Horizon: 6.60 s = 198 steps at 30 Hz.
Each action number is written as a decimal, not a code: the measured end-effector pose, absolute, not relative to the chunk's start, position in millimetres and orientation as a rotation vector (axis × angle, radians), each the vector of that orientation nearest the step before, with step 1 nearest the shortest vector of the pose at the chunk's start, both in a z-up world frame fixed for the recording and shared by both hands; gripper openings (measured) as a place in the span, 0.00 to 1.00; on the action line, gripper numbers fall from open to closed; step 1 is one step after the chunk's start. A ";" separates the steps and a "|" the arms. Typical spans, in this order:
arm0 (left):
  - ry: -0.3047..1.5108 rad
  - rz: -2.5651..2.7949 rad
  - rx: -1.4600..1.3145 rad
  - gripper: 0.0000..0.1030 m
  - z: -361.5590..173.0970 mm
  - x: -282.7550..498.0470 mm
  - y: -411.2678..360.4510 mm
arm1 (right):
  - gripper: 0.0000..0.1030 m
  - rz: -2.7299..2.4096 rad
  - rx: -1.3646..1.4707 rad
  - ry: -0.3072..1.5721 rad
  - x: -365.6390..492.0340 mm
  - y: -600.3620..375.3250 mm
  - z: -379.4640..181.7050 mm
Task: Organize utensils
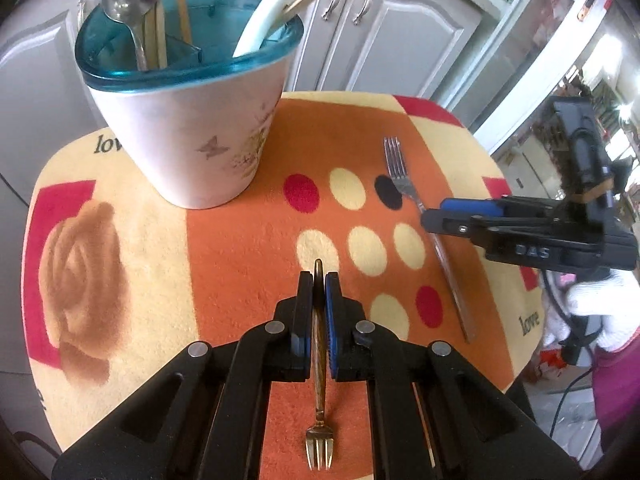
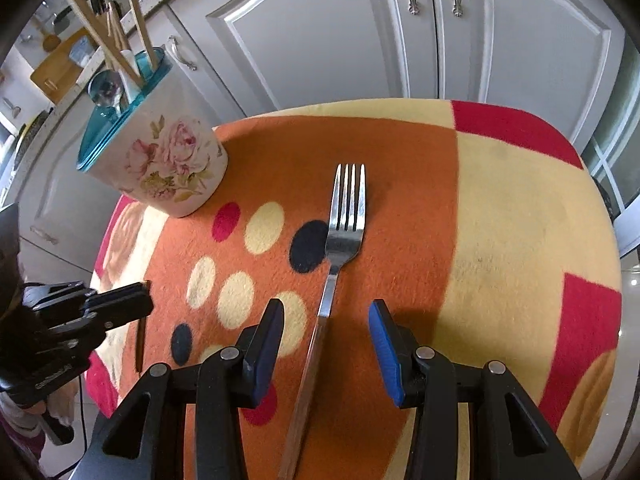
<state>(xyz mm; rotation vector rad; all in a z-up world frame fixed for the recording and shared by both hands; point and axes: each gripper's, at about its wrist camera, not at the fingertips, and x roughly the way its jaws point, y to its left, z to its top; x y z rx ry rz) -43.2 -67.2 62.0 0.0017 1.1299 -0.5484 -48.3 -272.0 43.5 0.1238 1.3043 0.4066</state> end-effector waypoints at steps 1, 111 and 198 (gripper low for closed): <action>1.127 -0.548 -0.005 0.04 63.9 -43.7 -66.2 | 0.41 0.404 0.116 1.306 -45.2 -270.9 42.7; 1.019 -0.525 -0.192 0.04 118.5 -61.2 -23.0 | 0.10 0.492 0.158 0.830 -108.0 -279.4 171.0; 0.865 -0.321 -0.151 0.39 176.4 27.1 8.7 | 0.36 0.695 0.097 0.822 50.8 -161.4 242.2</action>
